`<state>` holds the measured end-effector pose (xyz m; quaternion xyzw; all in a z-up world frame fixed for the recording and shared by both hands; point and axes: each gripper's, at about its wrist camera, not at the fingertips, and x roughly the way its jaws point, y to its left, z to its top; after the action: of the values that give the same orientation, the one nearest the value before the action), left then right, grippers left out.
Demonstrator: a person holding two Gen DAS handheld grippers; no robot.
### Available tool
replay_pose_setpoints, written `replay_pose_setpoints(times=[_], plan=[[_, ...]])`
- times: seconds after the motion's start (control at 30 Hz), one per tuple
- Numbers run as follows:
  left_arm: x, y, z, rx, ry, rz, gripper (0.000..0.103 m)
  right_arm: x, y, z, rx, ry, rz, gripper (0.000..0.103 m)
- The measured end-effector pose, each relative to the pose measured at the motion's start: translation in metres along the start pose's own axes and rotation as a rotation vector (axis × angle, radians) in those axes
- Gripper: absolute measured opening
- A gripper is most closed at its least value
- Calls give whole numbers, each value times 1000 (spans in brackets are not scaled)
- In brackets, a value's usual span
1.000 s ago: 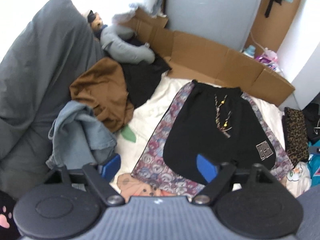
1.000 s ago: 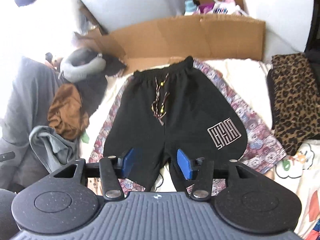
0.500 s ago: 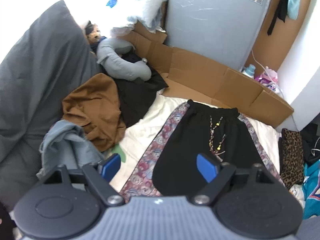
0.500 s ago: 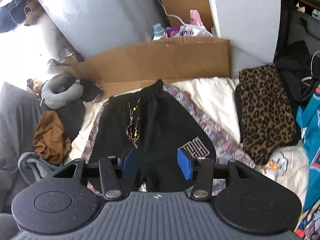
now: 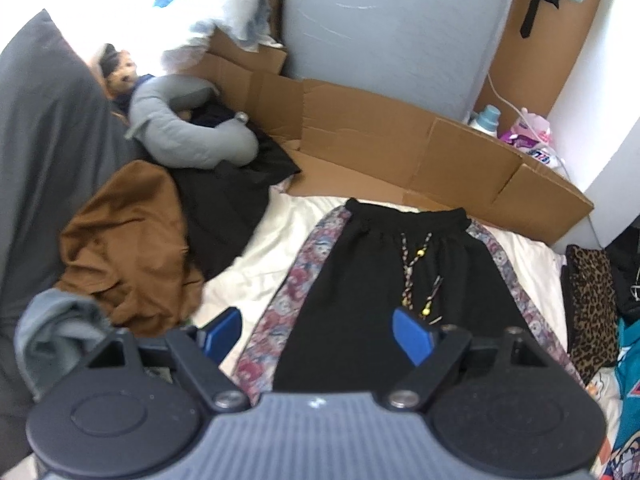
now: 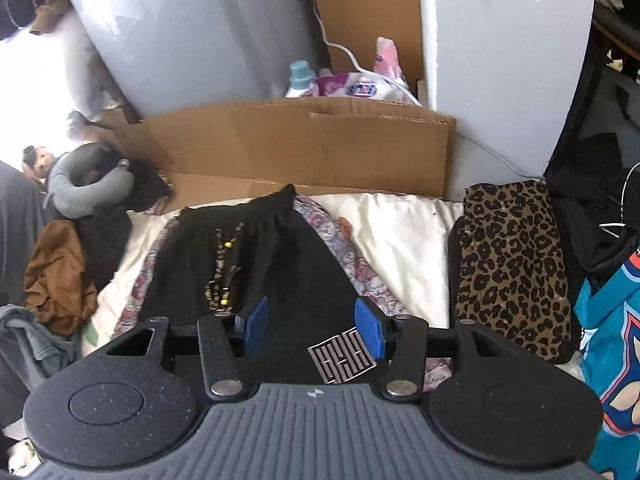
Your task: Fold clothes
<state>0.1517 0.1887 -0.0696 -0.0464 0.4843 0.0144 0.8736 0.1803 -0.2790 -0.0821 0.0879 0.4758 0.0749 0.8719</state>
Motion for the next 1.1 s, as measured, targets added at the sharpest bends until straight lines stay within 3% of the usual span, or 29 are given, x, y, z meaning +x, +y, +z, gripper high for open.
replay_pose_setpoints(times=[0.13,0.47,0.73,0.97,1.1], plan=[[36,-12,0,-3,4,-20,84,26,-18,3,35,31,-7,55],[127,-31,-15,-16,58,-46,82,88,-31,0,-47,90,6,55],[195,-26,-28,-27,113,-15,71,153,-43,-11,-122,147,-64,55],[240,-18,-39,18,130,-26,69,190,-52,-26,-185,164,-54,55],[263,-12,-47,20,130,-40,53,205,-59,-38,-173,125,-15,55]])
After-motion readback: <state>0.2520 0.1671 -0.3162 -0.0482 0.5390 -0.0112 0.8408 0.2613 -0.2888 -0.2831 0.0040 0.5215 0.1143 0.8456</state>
